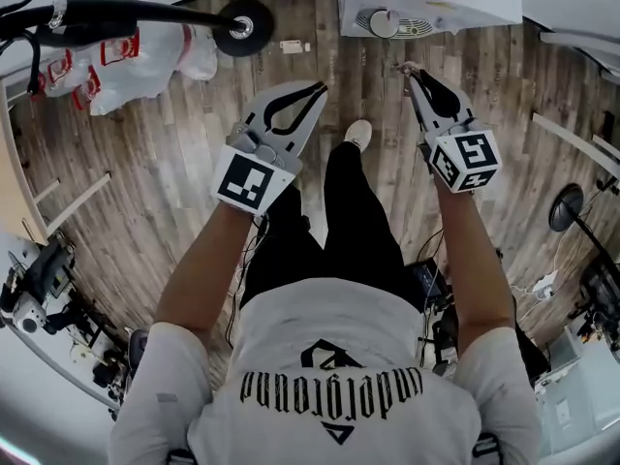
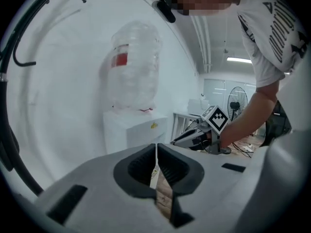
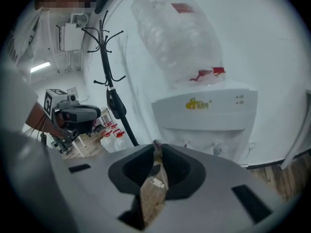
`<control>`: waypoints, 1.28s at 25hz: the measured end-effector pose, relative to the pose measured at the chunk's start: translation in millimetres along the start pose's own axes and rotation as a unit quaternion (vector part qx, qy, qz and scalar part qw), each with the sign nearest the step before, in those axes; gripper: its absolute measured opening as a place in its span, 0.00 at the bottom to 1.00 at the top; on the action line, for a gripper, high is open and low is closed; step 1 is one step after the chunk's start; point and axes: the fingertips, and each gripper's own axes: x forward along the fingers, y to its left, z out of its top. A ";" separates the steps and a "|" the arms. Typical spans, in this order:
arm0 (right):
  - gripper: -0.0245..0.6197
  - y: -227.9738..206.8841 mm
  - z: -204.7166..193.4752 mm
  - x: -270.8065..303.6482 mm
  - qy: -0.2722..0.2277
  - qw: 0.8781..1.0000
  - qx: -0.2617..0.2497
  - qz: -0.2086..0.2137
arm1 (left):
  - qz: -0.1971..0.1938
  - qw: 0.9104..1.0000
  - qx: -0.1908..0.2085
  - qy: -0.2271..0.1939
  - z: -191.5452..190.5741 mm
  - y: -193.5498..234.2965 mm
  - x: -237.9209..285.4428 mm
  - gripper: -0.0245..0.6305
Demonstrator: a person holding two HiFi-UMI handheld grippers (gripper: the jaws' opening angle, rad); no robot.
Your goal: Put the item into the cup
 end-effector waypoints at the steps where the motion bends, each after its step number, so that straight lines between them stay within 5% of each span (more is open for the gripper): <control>1: 0.14 -7.7 -8.2 12.0 0.006 1.000 -0.003 -0.002 | 0.003 1.000 -0.008 0.002 -10.3 4.9 8.2 0.07; 6: 0.14 -44.5 -50.2 69.0 0.032 0.999 -0.010 -0.020 | -0.005 1.000 0.016 0.005 -61.4 31.3 49.0 0.07; 16: 0.14 -89.5 -113.3 154.5 0.088 0.995 -0.032 -0.040 | 0.005 1.000 -0.005 0.028 -131.0 60.4 107.4 0.07; 23: 0.15 -101.9 -138.8 185.6 0.128 0.990 -0.042 -0.041 | -0.005 0.999 -0.012 0.037 -144.8 54.7 128.2 0.08; 32: 0.31 -98.1 -140.9 182.5 0.126 0.991 -0.015 -0.041 | -0.003 0.999 -0.024 0.040 -148.6 50.5 125.0 0.08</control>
